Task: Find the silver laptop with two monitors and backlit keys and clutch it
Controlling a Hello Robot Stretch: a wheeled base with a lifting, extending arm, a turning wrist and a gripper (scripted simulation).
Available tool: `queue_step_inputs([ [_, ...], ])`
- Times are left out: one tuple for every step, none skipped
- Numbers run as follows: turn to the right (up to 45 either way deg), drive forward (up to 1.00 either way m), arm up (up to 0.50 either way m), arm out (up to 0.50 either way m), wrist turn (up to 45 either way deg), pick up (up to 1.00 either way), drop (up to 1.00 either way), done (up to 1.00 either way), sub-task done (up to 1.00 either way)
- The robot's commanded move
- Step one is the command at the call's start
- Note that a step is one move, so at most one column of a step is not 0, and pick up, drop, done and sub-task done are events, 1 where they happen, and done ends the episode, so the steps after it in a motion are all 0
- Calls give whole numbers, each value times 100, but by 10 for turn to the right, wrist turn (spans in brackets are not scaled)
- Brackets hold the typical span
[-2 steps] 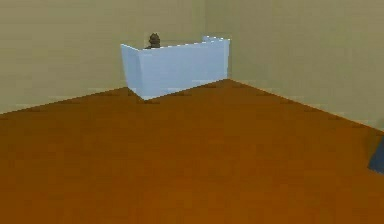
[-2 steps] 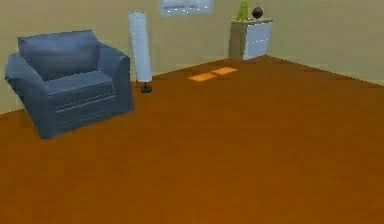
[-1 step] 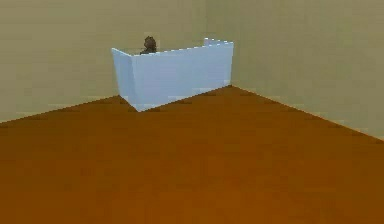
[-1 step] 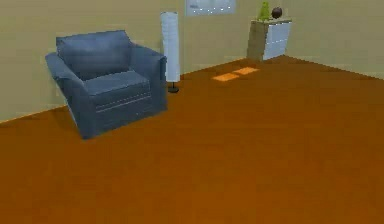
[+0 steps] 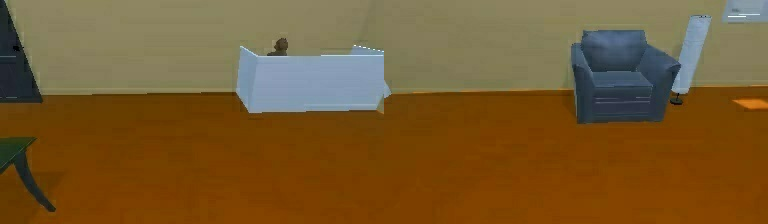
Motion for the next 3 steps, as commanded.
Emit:
queue_step_inputs([
  [0, 65, 0, 0, 0, 0, 0, 0, 0],
  [-360, 0, 0, 0, 0, 0, 0, 0, 0],
  [-30, 0, 0, 0, 0, 0, 0, 0, 0],
])
